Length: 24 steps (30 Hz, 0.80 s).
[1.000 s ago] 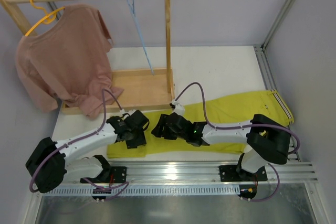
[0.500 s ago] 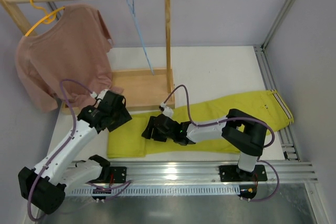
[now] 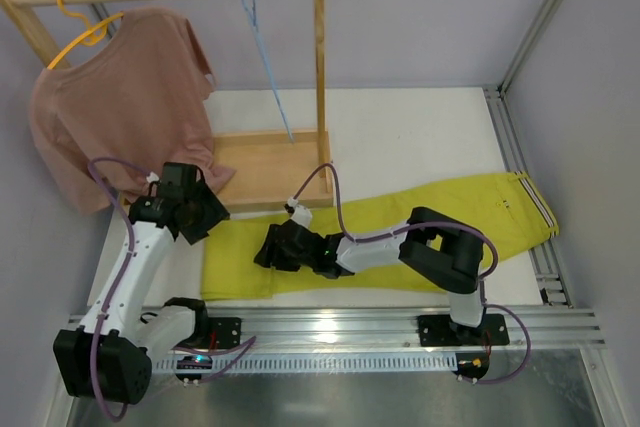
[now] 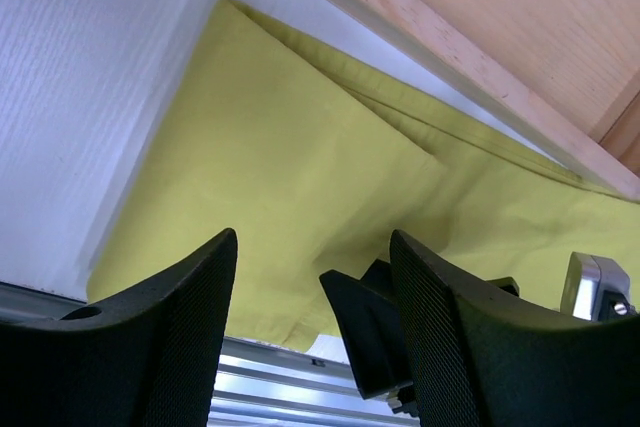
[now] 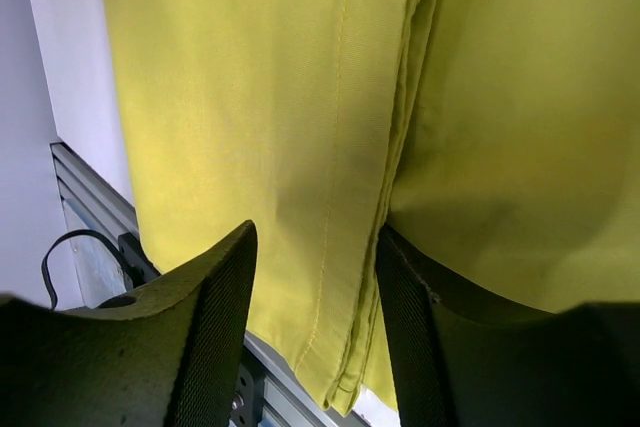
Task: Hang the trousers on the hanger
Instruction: Fold the trousers
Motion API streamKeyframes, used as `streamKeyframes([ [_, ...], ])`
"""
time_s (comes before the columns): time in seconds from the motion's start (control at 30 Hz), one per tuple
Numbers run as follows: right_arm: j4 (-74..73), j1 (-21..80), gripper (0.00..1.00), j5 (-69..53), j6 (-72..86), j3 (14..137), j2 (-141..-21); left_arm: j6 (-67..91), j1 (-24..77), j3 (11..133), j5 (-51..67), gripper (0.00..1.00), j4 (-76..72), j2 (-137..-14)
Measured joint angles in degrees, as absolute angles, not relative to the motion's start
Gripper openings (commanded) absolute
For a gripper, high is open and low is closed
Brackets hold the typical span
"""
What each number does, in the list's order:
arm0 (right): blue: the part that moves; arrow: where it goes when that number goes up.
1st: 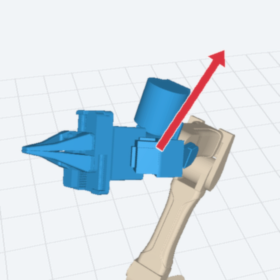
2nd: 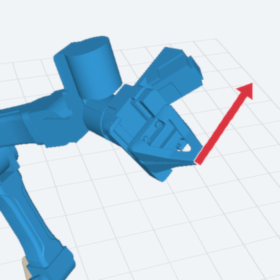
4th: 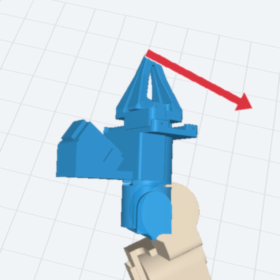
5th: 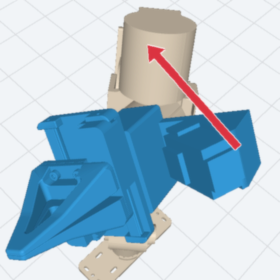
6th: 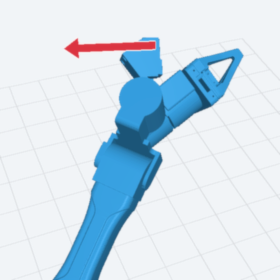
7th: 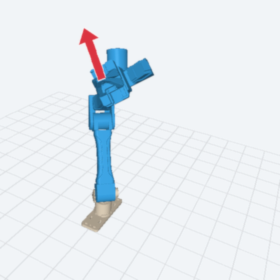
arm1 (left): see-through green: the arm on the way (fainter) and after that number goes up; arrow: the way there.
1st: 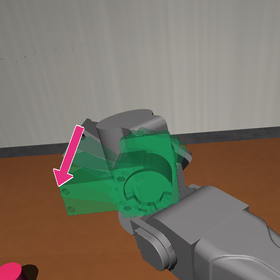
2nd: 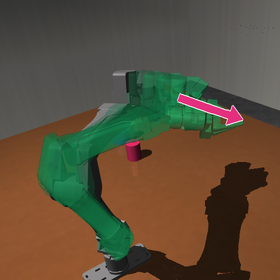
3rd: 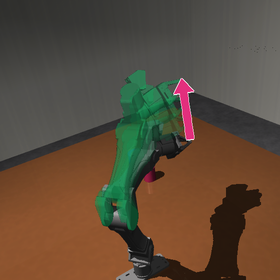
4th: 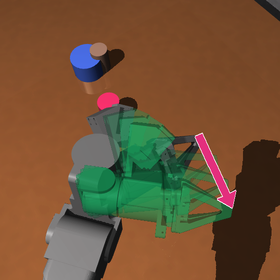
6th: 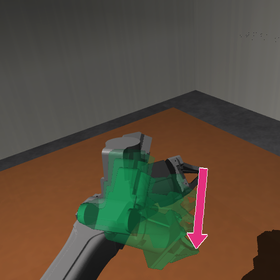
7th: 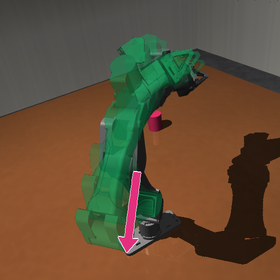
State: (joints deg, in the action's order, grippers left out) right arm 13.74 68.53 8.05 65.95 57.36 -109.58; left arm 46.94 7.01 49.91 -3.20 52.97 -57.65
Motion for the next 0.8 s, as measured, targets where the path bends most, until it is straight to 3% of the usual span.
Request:
streamKeyframes([
  [0.03,13.74,68.58,0.51,8.14,65.95,57.82,-110.02,46.48,6.68,49.91,-2.59,0.64,52.73,-57.65],
  [0.1,13.37,68.62,0.39,8.45,65.71,58.52,-110.59,45.74,6.5,49.91,-1.39,0.65,52.34,-57.67],
  [0.2,11.86,68.64,0.07,9.08,65.14,58.78,-110.96,44.45,6.46,49.91,0.08,0.67,51.9,-57.93],
  [0.23,10.9,68.64,0.04,9.39,65.1,58.98,-110.98,44.14,6.46,49.91,0.47,0.68,51.77,-58.02],
  [0.33,8.14,68.73,0.04,9.89,64.29,59.94,-110.85,42.19,6.44,49.91,2.04,0.75,51.13,-58.11],
  [0.57,-5.63,66.85,0.04,11.46,58.67,56.36,-98.17,38.81,6.42,49.82,5.5,0.75,49.93,-58.63],
  [0.8,-17.89,53.43,0.04,9.67,51.03,49.04,-82.15,40.21,9.93,45.74,7.92,0.77,45.21,-58.65],
])
